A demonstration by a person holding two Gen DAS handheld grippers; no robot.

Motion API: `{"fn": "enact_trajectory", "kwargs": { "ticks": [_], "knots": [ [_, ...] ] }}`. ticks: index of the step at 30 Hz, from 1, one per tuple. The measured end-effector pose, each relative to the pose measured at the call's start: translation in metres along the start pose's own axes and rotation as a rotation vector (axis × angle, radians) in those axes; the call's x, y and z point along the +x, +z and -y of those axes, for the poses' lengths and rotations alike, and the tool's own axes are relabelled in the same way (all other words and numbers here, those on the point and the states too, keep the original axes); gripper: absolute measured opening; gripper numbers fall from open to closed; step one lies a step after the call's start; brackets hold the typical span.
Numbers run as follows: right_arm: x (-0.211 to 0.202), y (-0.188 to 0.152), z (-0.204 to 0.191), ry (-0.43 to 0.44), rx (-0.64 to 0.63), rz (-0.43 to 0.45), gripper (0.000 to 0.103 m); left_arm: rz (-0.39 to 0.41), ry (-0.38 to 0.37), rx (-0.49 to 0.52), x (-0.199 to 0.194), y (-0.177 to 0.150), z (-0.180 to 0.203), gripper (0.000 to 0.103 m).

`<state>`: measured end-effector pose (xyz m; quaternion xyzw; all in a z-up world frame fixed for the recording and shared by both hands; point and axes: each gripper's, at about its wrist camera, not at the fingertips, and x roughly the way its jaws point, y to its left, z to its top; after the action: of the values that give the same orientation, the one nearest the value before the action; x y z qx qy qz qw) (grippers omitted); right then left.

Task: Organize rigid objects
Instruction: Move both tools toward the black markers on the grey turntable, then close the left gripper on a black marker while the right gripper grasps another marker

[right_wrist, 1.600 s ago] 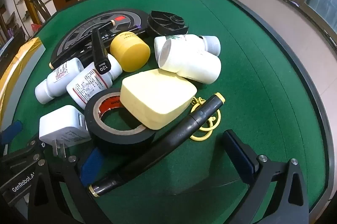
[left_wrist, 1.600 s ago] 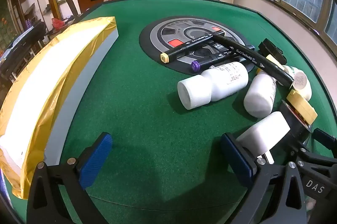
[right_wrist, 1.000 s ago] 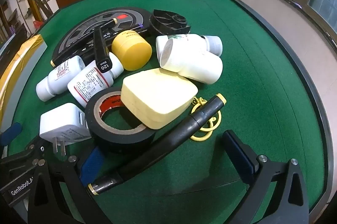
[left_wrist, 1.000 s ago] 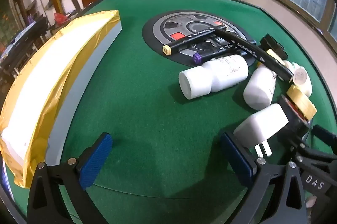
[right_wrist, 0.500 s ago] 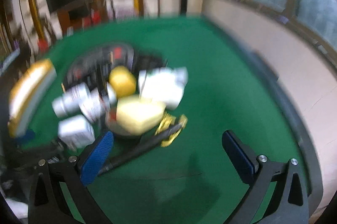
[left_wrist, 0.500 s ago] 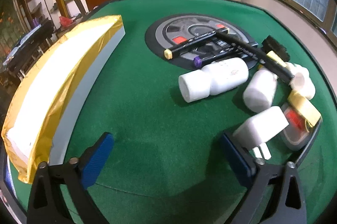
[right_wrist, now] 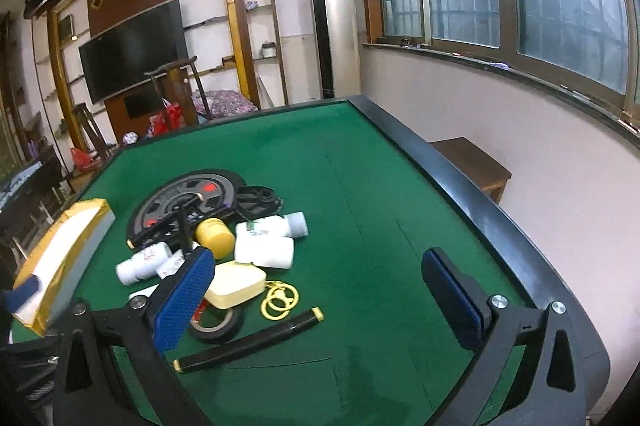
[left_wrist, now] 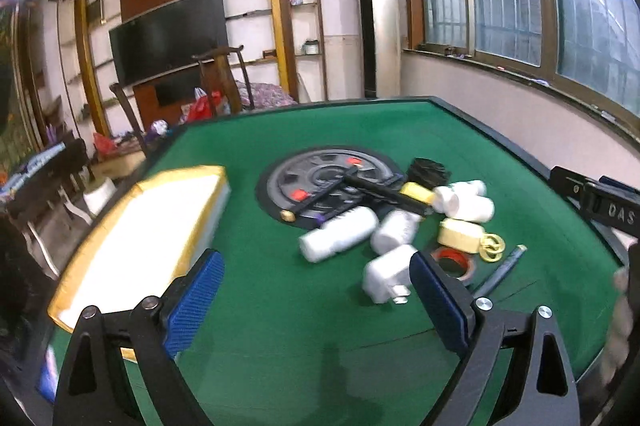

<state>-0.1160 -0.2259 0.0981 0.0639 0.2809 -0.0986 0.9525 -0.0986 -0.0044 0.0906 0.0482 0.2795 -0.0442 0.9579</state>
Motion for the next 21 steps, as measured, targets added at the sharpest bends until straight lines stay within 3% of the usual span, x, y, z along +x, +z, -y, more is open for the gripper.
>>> {"fn": "enact_trajectory", "kwargs": {
  "ticks": [5,8,17,21],
  "knots": [
    [0.028,0.01,-0.007,0.008,-0.042,-0.048,0.103,-0.04,0.007,-0.049,0.015,0.014,-0.045,0.097],
    [0.04,0.01,-0.017,0.038,-0.074,-0.067,0.103,-0.092,-0.028,-0.072,0.032,0.026,-0.061,0.097],
    [0.067,0.014,-0.025,0.123,-0.099,-0.143,0.103,-0.208,-0.092,0.112,0.105,0.06,-0.026,0.097],
    [0.067,0.033,-0.022,0.172,-0.094,-0.166,0.103,-0.274,-0.133,0.128,0.153,0.08,-0.023,0.094]
  ]
}}
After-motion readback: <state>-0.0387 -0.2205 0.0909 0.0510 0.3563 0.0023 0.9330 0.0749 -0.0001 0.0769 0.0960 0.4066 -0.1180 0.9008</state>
